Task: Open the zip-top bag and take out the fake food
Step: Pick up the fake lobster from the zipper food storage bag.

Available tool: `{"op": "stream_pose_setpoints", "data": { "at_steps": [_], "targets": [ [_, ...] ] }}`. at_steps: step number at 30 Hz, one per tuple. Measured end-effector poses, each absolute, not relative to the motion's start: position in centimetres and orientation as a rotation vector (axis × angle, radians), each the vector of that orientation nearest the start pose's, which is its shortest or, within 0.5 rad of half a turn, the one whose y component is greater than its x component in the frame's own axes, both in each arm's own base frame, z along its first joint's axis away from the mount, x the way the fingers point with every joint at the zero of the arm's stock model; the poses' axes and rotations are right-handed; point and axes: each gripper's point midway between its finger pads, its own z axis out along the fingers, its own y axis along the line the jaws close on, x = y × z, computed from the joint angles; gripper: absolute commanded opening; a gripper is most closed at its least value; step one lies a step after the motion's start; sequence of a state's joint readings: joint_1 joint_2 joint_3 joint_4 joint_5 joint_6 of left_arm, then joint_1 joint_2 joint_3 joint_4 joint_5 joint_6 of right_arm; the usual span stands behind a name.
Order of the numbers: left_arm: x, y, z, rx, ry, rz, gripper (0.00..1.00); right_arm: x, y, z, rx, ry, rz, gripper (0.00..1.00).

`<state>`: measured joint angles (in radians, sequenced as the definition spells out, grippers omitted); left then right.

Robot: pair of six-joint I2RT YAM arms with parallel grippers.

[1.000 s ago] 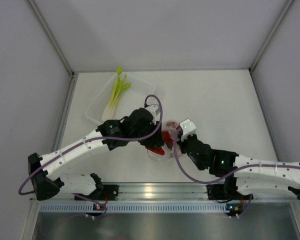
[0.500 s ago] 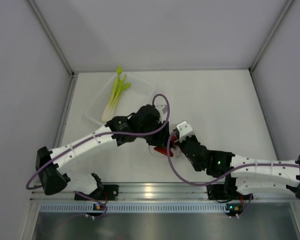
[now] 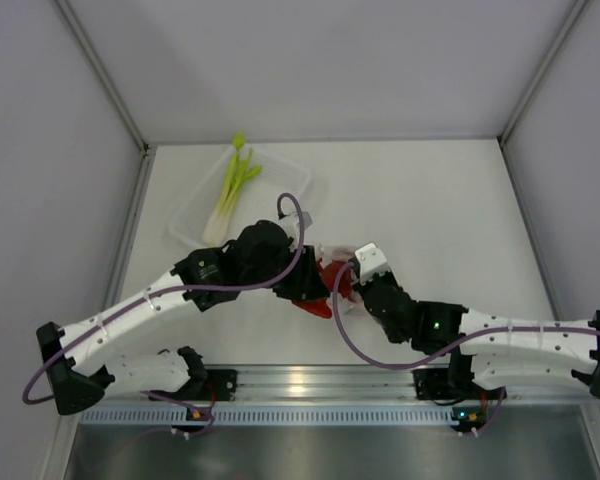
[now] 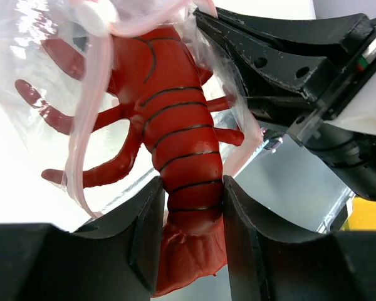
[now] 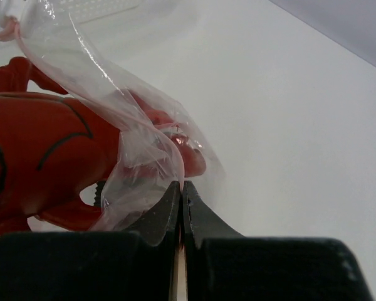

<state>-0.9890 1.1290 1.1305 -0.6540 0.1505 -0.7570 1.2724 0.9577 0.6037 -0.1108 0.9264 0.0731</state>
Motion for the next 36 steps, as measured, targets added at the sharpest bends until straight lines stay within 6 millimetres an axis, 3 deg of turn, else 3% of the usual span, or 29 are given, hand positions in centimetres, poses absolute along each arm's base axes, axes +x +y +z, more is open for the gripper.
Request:
{"op": "stream_pose_setpoints", "data": {
  "at_steps": [7, 16, 19, 27, 36],
  "targets": [
    [14.0, -29.6, 24.7, 0.316, 2.377, -1.039, 0.0, 21.4, 20.3, 18.0, -0.531, 1.767, -0.047, 0.0],
    [13.5, -27.0, 26.0, 0.114, 2.277, -1.116, 0.0, 21.8, 20.8, 17.1, -0.543, 1.779, -0.074, 0.0],
    [13.6, -27.3, 26.6, 0.052, 2.243, -1.185, 0.0, 21.9, 21.0, 17.2, -0.531, 1.776, -0.069, 0.0],
    [13.8, -28.4, 25.6, -0.096, 2.239, -1.297, 0.0, 22.0, 21.6, 17.7, -0.508, 1.766, -0.015, 0.0],
    [13.5, -29.5, 26.3, -0.181, 2.223, -1.437, 0.0, 21.6, 21.4, 20.3, -0.491, 1.718, 0.098, 0.0]
  ]
}}
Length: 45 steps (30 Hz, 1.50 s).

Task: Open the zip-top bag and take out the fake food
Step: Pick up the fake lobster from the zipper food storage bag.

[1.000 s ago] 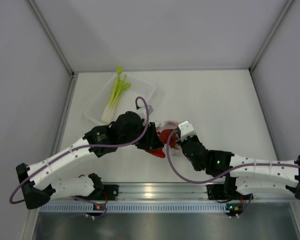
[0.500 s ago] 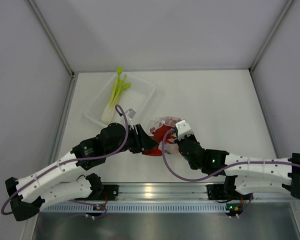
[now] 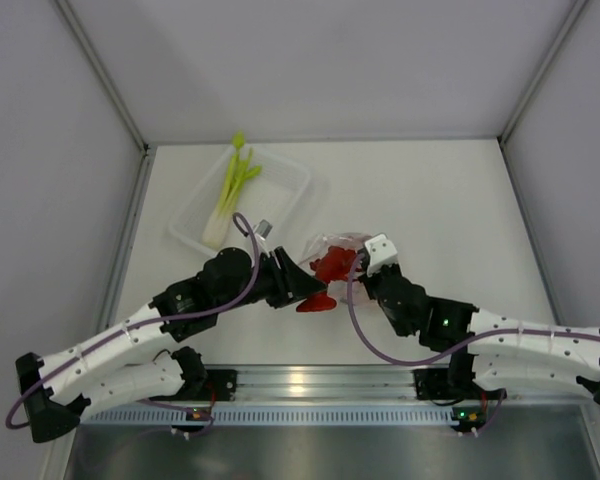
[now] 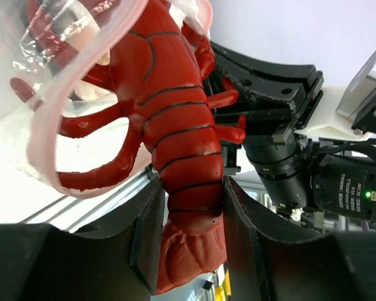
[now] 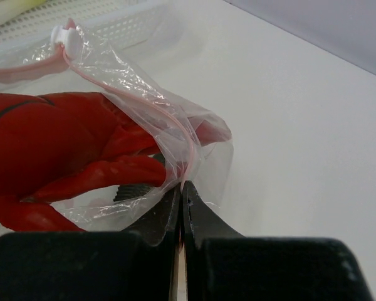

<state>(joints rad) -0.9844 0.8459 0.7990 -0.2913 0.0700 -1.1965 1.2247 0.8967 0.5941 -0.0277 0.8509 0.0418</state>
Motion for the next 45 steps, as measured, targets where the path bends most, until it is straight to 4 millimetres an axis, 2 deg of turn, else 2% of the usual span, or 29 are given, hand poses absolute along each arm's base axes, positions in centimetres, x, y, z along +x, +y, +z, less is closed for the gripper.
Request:
{"op": "stream_pose_setpoints", "data": {
  "at_steps": [4, 8, 14, 21, 28, 36, 45],
  "targets": [
    [12.9, -29.8, 25.9, -0.19, 2.246, -1.478, 0.0, 21.9, 21.1, 20.1, -0.516, 1.718, 0.07, 0.0],
    [12.9, -29.8, 25.7, -0.192, 2.252, -1.477, 0.0, 22.4, 20.7, 19.3, -0.567, 1.732, -0.036, 0.0],
    [13.8, -28.7, 25.0, -0.249, 2.247, -1.394, 0.0, 23.2, 20.8, 18.5, -0.621, 1.757, -0.174, 0.0],
    [14.6, -27.7, 25.7, -0.302, 2.219, -1.342, 0.0, 23.8, 20.6, 18.1, -0.598, 1.763, -0.22, 0.0],
    [15.2, -27.6, 27.6, -0.314, 2.173, -1.374, 0.0, 25.8, 20.0, 18.2, -0.49, 1.815, -0.084, 0.0],
    [14.8, -27.8, 28.6, -0.289, 2.144, -1.432, 0.0, 26.2, 20.0, 18.8, -0.441, 1.827, 0.186, 0.0],
    [14.2, -28.7, 28.1, -0.213, 2.165, -1.475, 0.0, 26.5, 19.9, 19.5, -0.442, 1.826, 0.291, 0.0]
  ]
}}
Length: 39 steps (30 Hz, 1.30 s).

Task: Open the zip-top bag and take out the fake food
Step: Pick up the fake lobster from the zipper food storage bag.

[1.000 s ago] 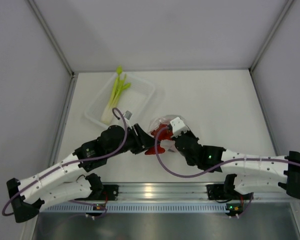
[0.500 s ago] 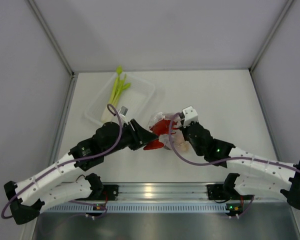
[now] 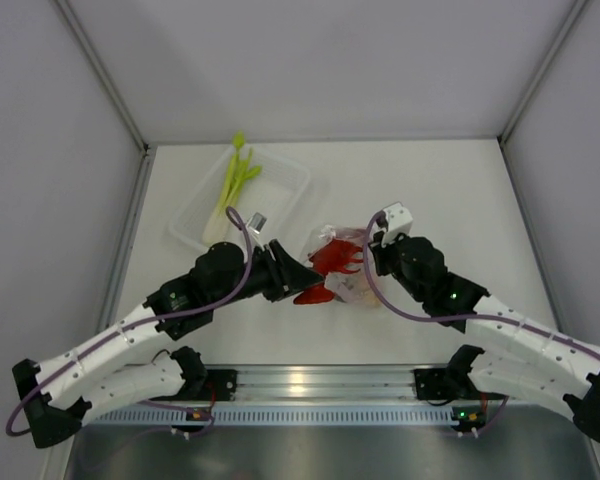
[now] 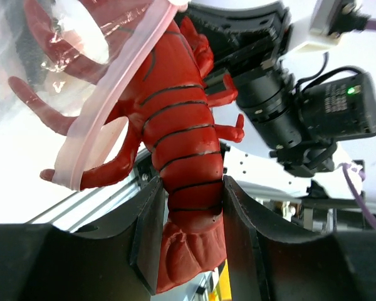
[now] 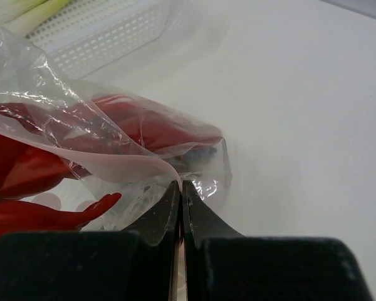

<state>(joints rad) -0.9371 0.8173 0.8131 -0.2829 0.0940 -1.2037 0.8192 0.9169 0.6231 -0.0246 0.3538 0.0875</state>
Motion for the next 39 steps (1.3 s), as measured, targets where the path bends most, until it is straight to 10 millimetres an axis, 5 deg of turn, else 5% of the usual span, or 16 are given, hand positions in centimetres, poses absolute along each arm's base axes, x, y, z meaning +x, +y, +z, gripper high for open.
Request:
{"op": "stream_pose_setpoints", "data": {
  "at_steps": [12, 22, 39],
  "targets": [
    [14.1, -30.5, 26.0, -0.148, 2.261, -1.467, 0.0, 26.6, 19.5, 21.2, -0.472, 1.828, 0.249, 0.0],
    [16.4, -31.8, 24.8, -0.338, 2.308, -1.407, 0.0, 25.7, 20.5, 20.0, -0.517, 1.836, 0.142, 0.0],
    [16.6, -32.3, 24.5, -0.582, 2.327, -1.403, 0.0, 26.3, 19.3, 19.7, -0.396, 1.839, 0.02, 0.0]
  ]
}}
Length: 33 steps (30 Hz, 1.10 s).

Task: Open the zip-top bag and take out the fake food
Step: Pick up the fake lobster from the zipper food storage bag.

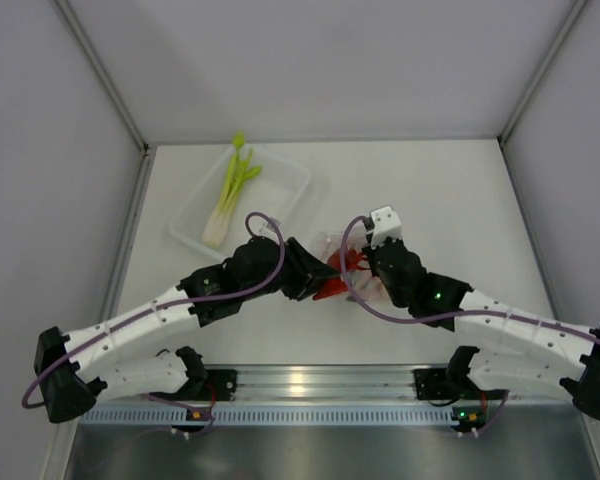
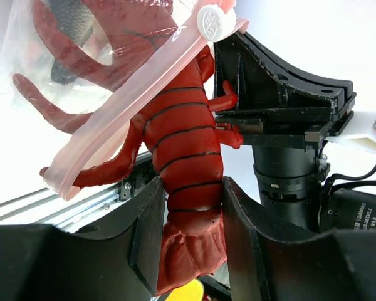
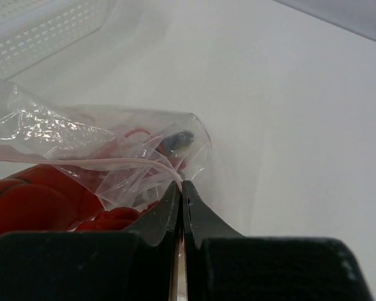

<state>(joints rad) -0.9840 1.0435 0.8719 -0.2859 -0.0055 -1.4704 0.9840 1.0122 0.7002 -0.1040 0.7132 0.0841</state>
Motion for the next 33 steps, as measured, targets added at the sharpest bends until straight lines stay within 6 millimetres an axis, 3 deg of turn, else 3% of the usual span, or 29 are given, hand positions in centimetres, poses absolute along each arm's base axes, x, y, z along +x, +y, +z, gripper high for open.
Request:
{"op": "stream_pose_setpoints", "data": {
  "at_steps": [9, 20, 29, 33],
  "targets": [
    [16.5, -32.8, 24.7, -0.654, 2.311, -1.416, 0.0, 25.8, 19.1, 19.9, -0.322, 1.832, 0.086, 0.0],
    [15.5, -32.9, 24.1, -0.576, 2.333, -1.434, 0.0, 25.4, 18.3, 18.2, -0.306, 1.817, 0.153, 0.0],
    [13.9, -30.4, 27.7, -0.498, 2.179, -1.594, 0.0, 26.9, 17.0, 17.9, -0.293, 1.837, 0.154, 0.0],
    [13.4, -30.2, 27.9, -0.445, 2.178, -1.603, 0.0, 27.3, 17.2, 17.3, -0.313, 1.858, 0.122, 0.0]
  ]
}}
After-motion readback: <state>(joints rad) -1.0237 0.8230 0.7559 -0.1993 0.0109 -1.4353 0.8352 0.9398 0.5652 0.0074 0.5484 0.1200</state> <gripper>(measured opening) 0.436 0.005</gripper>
